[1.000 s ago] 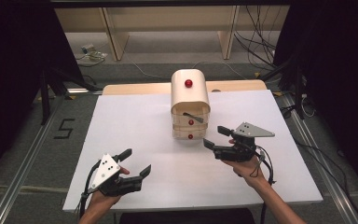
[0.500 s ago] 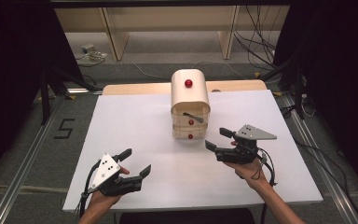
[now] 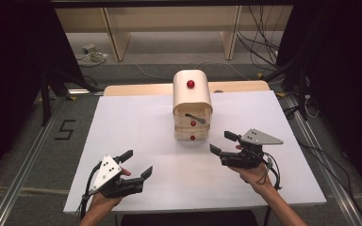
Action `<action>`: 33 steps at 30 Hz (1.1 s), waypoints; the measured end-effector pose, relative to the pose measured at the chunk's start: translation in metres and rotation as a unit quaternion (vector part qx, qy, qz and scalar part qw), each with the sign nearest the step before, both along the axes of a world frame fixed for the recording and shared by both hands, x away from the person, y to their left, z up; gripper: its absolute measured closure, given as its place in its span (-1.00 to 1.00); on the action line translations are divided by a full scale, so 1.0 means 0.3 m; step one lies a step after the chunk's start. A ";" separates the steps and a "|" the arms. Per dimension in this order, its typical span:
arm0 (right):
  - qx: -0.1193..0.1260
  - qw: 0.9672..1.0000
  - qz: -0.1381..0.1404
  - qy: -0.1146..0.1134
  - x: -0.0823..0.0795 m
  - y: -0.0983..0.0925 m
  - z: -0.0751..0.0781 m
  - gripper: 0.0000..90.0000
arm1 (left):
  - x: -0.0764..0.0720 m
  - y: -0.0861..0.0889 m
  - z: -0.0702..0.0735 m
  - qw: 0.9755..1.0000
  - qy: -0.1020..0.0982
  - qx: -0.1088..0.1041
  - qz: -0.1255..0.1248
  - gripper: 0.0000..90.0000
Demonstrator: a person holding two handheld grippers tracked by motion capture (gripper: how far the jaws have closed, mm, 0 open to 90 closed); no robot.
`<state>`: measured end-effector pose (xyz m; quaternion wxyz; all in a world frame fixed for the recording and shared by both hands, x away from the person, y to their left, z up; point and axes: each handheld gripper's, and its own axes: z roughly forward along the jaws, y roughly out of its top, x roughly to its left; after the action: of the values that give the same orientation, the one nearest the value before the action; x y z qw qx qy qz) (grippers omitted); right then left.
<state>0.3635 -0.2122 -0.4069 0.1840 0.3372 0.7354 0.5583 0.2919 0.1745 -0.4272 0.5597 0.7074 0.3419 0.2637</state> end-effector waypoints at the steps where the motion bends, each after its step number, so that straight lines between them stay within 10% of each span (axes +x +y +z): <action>1: 0.001 1.000 0.000 0.000 -0.002 -0.002 0.000 -0.46 | 0.000 -0.001 0.000 1.000 0.000 0.000 0.000 -0.66; 33: -0.007 1.000 -0.014 -0.006 -0.039 -0.046 -0.025 -0.46 | -0.001 -0.004 -0.002 1.000 -0.001 0.000 -0.002 -0.66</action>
<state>0.3518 -0.2258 -0.4143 0.1987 0.3428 0.7333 0.5526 0.2917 0.1732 -0.4277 0.5602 0.7081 0.3399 0.2633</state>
